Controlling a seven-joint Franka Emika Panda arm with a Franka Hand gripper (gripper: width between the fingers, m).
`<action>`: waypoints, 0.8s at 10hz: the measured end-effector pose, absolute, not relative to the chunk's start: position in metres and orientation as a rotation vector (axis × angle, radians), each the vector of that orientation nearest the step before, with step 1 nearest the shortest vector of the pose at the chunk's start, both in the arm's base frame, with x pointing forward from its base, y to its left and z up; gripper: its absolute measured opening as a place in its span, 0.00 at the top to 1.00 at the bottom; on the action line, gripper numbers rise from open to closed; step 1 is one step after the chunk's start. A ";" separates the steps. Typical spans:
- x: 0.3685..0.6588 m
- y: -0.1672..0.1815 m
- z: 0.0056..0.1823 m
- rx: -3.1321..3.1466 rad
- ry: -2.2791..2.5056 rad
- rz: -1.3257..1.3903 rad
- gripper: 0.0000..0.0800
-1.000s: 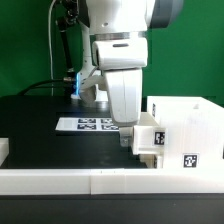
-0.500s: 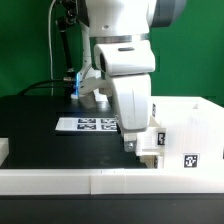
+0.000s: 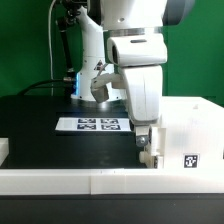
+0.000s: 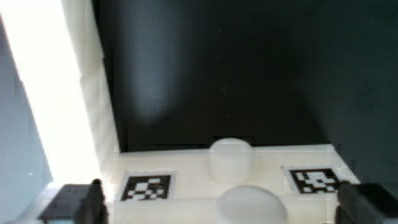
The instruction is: Assemble drawer
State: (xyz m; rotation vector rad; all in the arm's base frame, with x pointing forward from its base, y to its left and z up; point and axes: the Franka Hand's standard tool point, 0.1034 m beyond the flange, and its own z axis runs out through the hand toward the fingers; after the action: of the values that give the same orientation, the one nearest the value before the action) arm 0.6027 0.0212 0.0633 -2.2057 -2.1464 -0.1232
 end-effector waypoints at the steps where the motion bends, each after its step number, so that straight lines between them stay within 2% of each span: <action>1: 0.602 0.027 0.063 -2.212 -2.136 -0.125 0.19; 5: 0.602 0.037 0.063 -2.173 -2.162 -0.108 0.19; 8: 0.599 -0.009 0.060 -2.174 -2.168 -0.078 0.19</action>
Offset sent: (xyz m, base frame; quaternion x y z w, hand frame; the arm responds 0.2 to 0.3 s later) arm 0.0053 0.0172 0.0071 0.0255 0.0174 -0.0365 0.9989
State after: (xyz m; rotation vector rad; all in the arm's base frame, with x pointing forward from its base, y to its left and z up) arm 0.5988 -0.0093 0.0601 -2.1736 -2.1681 -0.0780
